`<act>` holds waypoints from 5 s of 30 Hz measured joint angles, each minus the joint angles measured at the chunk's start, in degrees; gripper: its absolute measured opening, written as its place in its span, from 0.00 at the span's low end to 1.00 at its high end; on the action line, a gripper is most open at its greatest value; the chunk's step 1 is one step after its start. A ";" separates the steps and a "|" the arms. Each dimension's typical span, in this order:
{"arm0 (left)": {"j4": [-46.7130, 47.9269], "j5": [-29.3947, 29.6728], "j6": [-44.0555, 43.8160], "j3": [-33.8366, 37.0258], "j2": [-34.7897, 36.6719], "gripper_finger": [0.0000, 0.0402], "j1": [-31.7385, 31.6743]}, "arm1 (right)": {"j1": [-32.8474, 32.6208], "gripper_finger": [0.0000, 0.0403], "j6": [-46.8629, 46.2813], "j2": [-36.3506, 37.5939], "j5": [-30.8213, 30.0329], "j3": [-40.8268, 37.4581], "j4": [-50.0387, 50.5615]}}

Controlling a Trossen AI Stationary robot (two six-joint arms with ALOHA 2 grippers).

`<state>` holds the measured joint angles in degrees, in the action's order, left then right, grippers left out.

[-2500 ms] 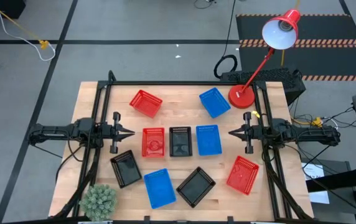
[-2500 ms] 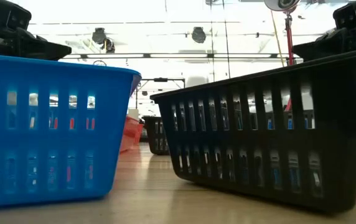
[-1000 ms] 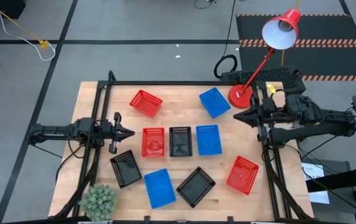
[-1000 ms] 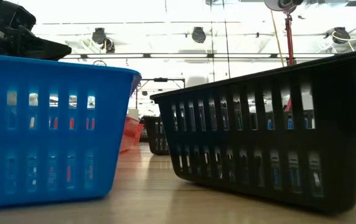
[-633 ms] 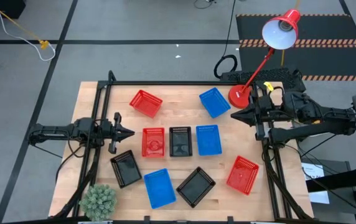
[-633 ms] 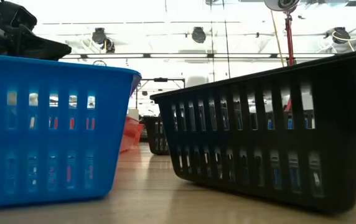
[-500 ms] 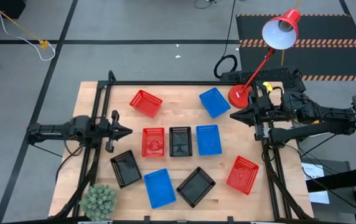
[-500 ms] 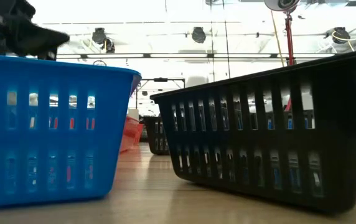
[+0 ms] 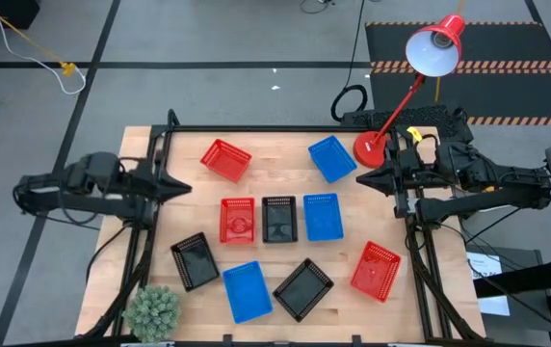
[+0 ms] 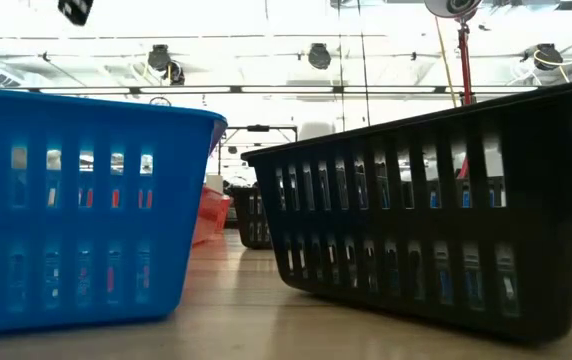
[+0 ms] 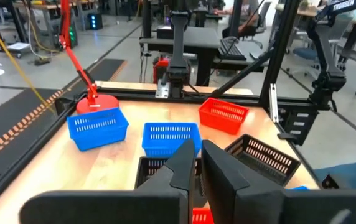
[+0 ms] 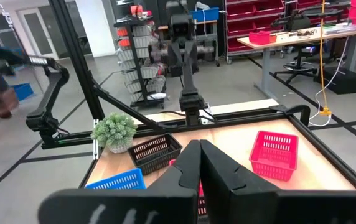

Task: Stack baskets by color
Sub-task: Stack the top blue bin on the middle blue bin

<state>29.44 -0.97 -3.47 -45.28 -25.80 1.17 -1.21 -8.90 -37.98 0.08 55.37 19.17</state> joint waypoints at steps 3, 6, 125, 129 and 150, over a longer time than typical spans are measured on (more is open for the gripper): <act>3.70 -0.01 0.63 -7.66 -5.03 0.08 0.00 | 0.00 0.00 0.57 0.00 0.01 0.00 0.00; 8.03 0.00 1.76 -14.65 -9.98 0.08 0.00 | 0.00 0.00 0.58 0.00 0.02 0.00 -0.01; -27.70 13.60 3.21 -0.10 -32.05 0.08 11.29 | 5.17 0.01 14.10 -35.80 -18.38 14.46 38.82; -27.26 13.60 3.08 -0.10 -32.05 0.08 11.30 | -0.29 0.00 8.06 -36.10 -20.21 18.58 41.41; -24.54 13.68 -1.61 -0.12 -32.76 0.08 13.02 | -25.79 0.00 -13.45 -55.31 -26.16 56.78 65.35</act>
<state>4.90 12.71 -5.08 -45.41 -58.56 14.19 -27.01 -22.35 -93.29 -26.09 112.16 84.52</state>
